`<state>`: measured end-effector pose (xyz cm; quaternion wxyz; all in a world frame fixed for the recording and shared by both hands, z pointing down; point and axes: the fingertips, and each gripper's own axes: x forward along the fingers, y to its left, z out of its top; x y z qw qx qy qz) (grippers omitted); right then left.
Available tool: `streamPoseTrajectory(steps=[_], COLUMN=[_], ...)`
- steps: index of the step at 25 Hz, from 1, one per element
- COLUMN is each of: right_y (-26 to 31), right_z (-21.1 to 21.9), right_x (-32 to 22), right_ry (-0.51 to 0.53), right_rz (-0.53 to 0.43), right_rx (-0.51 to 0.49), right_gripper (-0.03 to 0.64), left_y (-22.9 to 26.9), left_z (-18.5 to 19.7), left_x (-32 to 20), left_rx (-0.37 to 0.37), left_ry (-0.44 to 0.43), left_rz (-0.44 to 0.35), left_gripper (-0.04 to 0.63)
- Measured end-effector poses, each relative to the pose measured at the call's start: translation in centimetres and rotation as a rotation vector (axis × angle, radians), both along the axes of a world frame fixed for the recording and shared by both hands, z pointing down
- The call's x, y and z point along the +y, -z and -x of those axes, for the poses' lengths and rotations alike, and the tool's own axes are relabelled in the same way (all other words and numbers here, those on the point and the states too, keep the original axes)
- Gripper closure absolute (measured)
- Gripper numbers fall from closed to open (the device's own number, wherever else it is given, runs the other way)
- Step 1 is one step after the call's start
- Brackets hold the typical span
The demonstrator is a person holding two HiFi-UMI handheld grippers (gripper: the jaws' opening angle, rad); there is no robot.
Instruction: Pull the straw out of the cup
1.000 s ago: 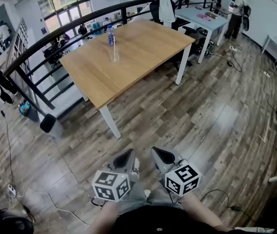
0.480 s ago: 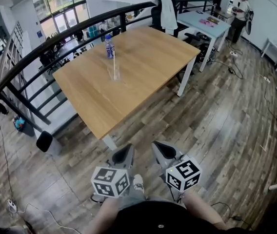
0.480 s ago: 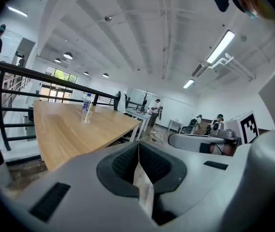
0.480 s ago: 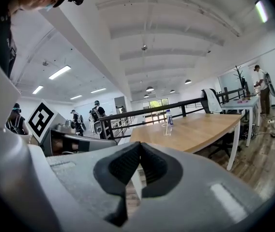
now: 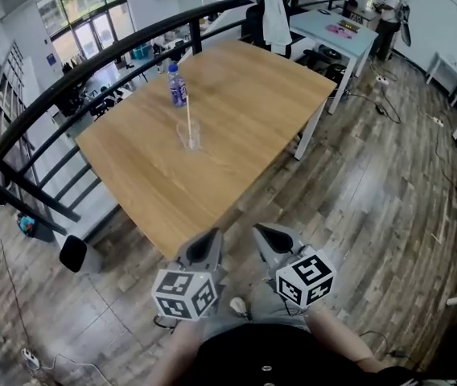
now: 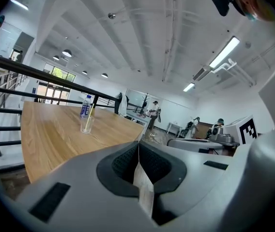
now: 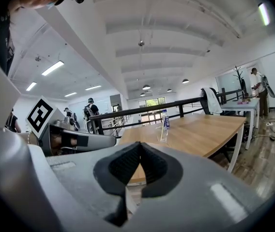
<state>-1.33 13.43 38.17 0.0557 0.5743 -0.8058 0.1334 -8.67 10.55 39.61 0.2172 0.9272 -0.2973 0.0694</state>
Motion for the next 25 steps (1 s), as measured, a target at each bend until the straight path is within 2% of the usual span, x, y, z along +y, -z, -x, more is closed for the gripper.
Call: streamPoseTrajectory(steps=[7,12,25], right_y=[-1.4,-1.8,-1.4], right_z=[-0.1,-0.7,-7.3], right_x=[-5.1,-11.8,-28.1], right_ry=[0.054,0.107,0.277], right_rz=[0.017,0.013,0.032], right_rx=[-0.011,-0.016,-0.011], right_gripper=[0.618,0.618,0.618], left_y=[-1.5,-2.0,-1.4], left_z=[0.2,0.4,-6.3], left_x=[-4.5,-10.6,-26.4], left_rx=[-0.012,-0.023,-0.043], left_ry=[0.057,0.117,0.275], left_rz=[0.025,0.035,0.037], left_gripper=[0.578,0.578,0.578])
